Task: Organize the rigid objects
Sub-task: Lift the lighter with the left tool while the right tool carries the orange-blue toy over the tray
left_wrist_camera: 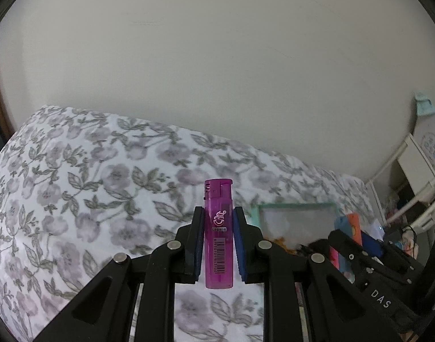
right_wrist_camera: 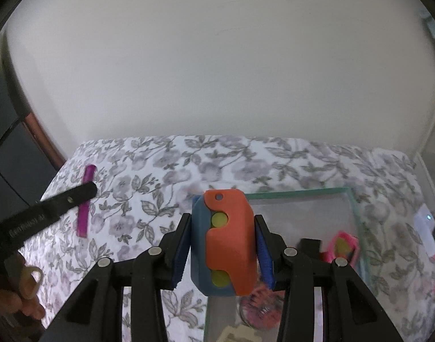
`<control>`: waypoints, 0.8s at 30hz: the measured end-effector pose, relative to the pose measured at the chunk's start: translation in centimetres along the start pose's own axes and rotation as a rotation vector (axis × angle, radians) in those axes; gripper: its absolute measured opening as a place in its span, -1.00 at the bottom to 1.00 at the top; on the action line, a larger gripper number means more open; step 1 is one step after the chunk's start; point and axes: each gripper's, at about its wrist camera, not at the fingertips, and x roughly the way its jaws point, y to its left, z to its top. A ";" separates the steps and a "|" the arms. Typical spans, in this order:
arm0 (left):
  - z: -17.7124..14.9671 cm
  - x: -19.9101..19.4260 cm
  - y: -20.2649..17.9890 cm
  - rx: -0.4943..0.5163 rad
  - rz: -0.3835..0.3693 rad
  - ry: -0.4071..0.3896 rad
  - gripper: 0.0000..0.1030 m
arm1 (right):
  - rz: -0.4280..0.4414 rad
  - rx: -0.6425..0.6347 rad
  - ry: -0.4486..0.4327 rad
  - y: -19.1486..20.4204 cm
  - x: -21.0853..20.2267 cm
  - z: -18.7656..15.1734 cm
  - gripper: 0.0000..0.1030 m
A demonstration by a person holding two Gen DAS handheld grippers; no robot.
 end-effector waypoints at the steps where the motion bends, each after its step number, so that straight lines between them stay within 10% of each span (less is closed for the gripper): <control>1: -0.1 -0.2 -0.6 0.007 -0.008 0.005 -0.61 | 0.001 0.015 0.000 -0.4 -0.6 0.0 -0.13; 24: -4.5 -5.9 -10.8 0.130 -0.091 0.035 -0.61 | -0.151 0.111 -0.027 -6.2 -11.8 -2.7 -0.13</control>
